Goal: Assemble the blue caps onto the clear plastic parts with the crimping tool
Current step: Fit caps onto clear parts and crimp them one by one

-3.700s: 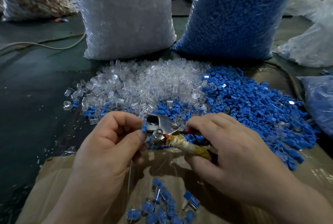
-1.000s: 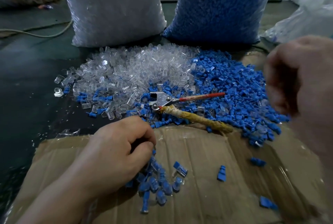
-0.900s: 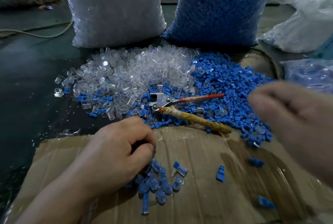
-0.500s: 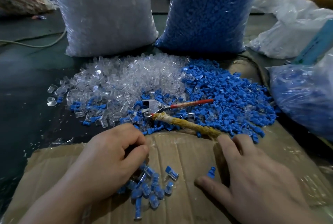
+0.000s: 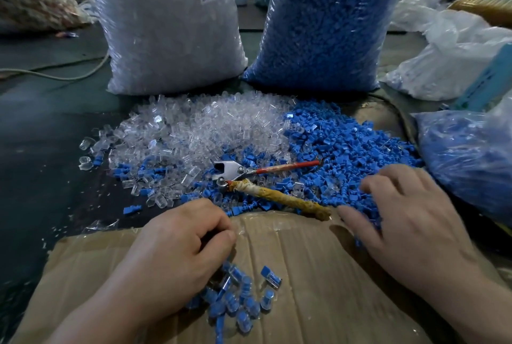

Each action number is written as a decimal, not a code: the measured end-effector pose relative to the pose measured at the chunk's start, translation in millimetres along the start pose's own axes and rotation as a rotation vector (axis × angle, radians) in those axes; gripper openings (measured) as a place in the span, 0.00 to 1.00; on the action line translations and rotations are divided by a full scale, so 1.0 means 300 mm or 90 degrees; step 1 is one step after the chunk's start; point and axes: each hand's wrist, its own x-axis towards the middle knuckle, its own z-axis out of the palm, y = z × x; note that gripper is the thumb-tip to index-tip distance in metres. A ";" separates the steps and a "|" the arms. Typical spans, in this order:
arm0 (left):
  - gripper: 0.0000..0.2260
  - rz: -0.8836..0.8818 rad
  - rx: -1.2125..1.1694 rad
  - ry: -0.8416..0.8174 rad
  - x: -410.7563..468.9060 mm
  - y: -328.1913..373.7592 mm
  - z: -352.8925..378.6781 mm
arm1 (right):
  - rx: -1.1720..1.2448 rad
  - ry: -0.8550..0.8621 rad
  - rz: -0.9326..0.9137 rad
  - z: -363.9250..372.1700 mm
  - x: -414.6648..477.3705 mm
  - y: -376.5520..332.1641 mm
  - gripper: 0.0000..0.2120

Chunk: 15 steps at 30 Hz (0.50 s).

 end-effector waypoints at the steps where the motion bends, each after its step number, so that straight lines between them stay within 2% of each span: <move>1: 0.03 0.003 -0.001 -0.001 0.001 -0.001 -0.001 | -0.020 -0.030 0.043 -0.013 -0.016 0.016 0.30; 2: 0.04 0.006 -0.001 -0.004 0.002 -0.003 -0.003 | -0.039 -0.082 0.083 -0.030 -0.036 0.024 0.34; 4: 0.05 0.014 0.003 -0.007 0.001 -0.006 -0.007 | -0.061 -0.246 0.129 -0.052 -0.065 0.027 0.49; 5: 0.06 0.019 0.009 -0.010 0.000 -0.007 -0.009 | -0.063 -0.312 0.122 -0.049 -0.074 0.030 0.56; 6: 0.05 0.025 0.014 -0.017 -0.001 -0.006 -0.011 | -0.055 -0.357 0.111 -0.045 -0.081 0.031 0.57; 10: 0.07 0.047 0.006 -0.040 -0.003 0.005 -0.024 | 0.009 -0.345 0.091 -0.020 -0.054 0.007 0.54; 15: 0.12 0.028 -0.034 -0.017 -0.008 0.003 -0.031 | -0.017 -0.297 0.059 0.021 -0.025 -0.014 0.49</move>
